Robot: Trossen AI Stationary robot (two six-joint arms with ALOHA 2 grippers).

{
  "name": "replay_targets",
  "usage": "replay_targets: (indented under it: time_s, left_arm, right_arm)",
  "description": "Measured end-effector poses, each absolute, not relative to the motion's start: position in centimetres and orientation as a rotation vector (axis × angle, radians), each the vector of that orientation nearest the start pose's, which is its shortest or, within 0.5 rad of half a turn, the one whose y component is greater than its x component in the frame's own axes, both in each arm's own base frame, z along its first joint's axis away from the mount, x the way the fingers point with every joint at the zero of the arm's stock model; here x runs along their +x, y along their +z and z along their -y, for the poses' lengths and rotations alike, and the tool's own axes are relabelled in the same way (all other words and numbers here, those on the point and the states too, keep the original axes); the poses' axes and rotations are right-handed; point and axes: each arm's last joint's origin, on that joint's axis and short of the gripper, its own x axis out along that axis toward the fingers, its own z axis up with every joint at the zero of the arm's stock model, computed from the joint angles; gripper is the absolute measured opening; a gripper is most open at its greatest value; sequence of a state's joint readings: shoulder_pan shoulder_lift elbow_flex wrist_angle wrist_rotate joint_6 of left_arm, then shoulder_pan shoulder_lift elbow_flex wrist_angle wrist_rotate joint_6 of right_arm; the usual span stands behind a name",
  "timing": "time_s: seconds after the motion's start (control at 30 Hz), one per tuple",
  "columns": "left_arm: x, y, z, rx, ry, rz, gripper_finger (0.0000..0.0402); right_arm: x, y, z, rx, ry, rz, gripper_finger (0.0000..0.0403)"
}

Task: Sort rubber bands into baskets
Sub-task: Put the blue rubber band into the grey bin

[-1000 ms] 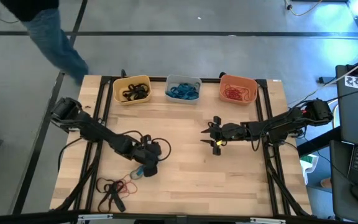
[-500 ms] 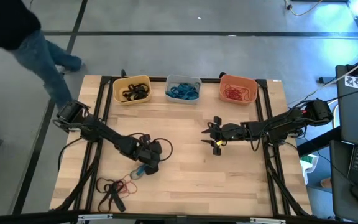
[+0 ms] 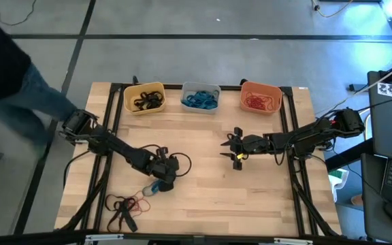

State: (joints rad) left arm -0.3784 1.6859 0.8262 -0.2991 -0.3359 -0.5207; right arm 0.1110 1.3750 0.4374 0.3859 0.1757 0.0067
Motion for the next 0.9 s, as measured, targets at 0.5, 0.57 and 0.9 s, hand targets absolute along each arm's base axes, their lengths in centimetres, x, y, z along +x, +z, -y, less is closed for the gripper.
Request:
replay_targets:
  time_s: [0.5, 0.57, 0.9]
  left_arm:
    - [29.0, 18.8, 8.7, 0.077, 0.278, -0.842, 0.0010]
    - [29.2, 19.5, 8.5, 0.106, 0.314, -0.802, 0.0013]
    - [30.6, 20.8, 6.1, 0.216, 0.446, -0.662, 0.0014]
  right_arm:
    - [24.2, 14.8, -2.2, -0.072, -0.066, -0.567, 0.0183]
    - [24.2, 14.8, -2.2, -0.064, -0.068, -0.566, 0.0183]
    - [24.2, 14.8, -2.2, -0.063, -0.068, -0.567, 0.0183]
